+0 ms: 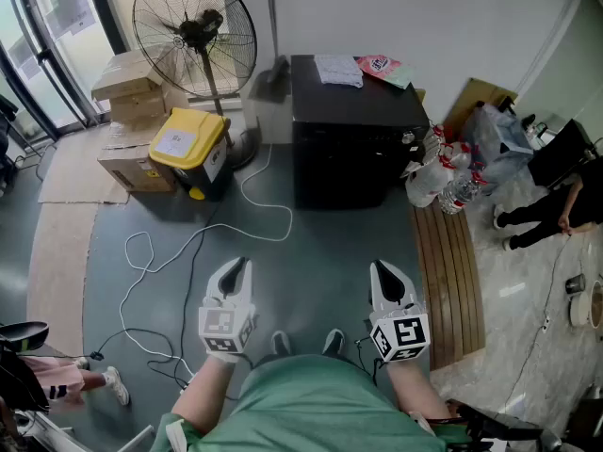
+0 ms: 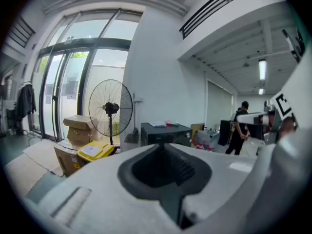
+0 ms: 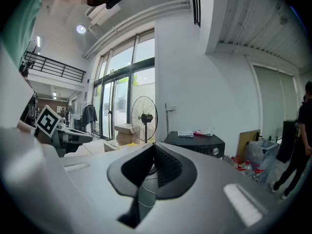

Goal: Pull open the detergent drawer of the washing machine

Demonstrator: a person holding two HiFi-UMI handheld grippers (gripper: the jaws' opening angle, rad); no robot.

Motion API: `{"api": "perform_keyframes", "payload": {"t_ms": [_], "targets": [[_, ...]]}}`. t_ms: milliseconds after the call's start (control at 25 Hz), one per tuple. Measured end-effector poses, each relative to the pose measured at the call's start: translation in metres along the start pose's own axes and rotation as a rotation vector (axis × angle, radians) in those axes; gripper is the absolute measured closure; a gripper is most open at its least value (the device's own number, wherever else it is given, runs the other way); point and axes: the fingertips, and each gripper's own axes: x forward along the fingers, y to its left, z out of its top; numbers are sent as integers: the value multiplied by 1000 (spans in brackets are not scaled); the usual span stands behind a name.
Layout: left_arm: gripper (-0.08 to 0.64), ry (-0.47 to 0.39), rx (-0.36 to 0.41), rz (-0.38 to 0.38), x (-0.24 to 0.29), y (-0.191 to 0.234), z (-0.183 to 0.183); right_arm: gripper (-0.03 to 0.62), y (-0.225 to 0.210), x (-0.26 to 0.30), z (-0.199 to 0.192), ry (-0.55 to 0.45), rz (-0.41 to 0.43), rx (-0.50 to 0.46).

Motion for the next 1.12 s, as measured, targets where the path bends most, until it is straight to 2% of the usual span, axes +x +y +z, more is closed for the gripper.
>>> {"api": "perform_keyframes", "payload": {"t_ms": [280,400,440,560,640,880,1120], "targets": [[525,-13,-2,8,2,16,6,591,2,13,2,-4,-10,-7],[492,-28,3,-4,1,26,13,589,5,22,6,-14,-35,12],[465,-34,10,-12,-1,30,16,576,7,25,7,-10,-43,21],[388,-36,33,-49,-6,39,19,473,17,35,4,16,-60,39],[374,-33,41,-75,-9,45,15,456,26,40,1,23,-68,45],[367,-2,20,-102,-12,70,-4,448,52,50,-10,45,-59,58],[367,22,-7,-107,11,81,-13,448,49,75,-18,67,-36,74]]}}
